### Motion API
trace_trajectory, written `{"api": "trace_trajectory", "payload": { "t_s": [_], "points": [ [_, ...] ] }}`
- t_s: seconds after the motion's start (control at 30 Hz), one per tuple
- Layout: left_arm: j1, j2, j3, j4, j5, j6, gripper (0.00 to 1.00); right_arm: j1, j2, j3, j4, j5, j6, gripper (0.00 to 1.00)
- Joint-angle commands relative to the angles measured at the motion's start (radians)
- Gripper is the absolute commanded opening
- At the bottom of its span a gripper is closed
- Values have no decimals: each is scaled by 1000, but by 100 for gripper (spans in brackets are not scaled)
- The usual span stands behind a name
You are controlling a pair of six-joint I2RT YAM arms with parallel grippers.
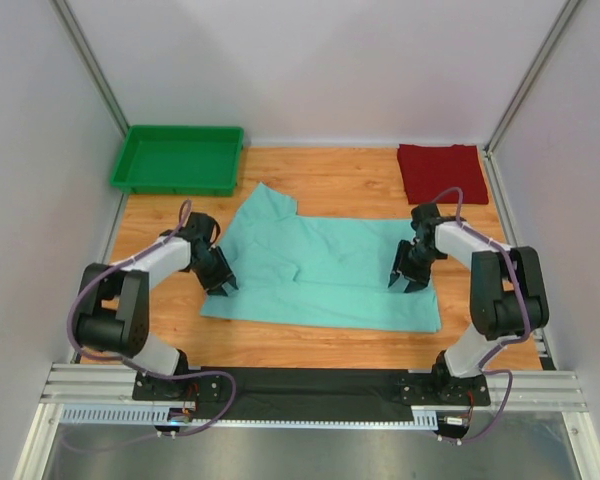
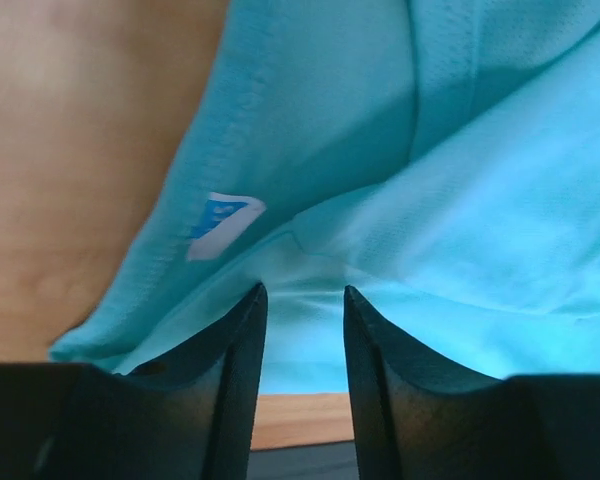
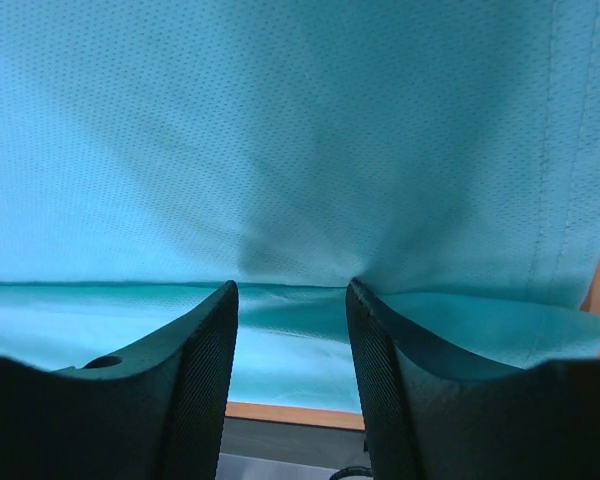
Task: Fold and stack the t-shirts
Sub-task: Fold the tshirt
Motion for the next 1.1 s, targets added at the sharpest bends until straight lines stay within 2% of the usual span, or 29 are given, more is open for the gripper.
{"api": "trace_trajectory", "payload": {
  "t_s": [0.0, 0.07, 0.1, 0.17, 0.2, 0.3, 0.43, 0.6, 0.7, 0.93, 1.07],
  "points": [
    [-1, -141, -71, -102, -48, -25, 45, 2, -81, -72, -5, 36, 8, 50],
    [-1, -241, -43, -151, -48, 10, 48, 0, -147, -48, -47, 31, 2, 52],
    [-2, -266, -20, -165, -50, 28, 53, -2, -164, -27, -66, 38, -2, 52],
    [-2, -298, 64, -192, -31, 94, 58, -11, -193, 71, -119, 61, -4, 60],
    [-2, -298, 131, -194, -11, 146, 64, -38, -195, 104, -130, 59, 1, 62],
    [-2, -251, 268, -156, 22, 258, 72, -98, -172, 255, -138, 38, 11, 65],
    [-2, -79, 446, -41, 105, 379, 72, -144, -75, 510, -158, 82, 28, 66],
    [-2, 117, 662, 50, 124, 526, 71, -167, 28, 644, -166, 116, 112, 65],
    [-4, 231, 751, 79, 99, 594, 69, -178, 72, 659, -152, 108, 172, 65],
    [-8, 360, 782, 268, 151, 691, 65, -176, 152, 630, -143, 85, 223, 63],
    [-10, 458, 865, 274, 222, 766, 52, -169, 190, 622, -138, 55, 220, 62]
  ]
}}
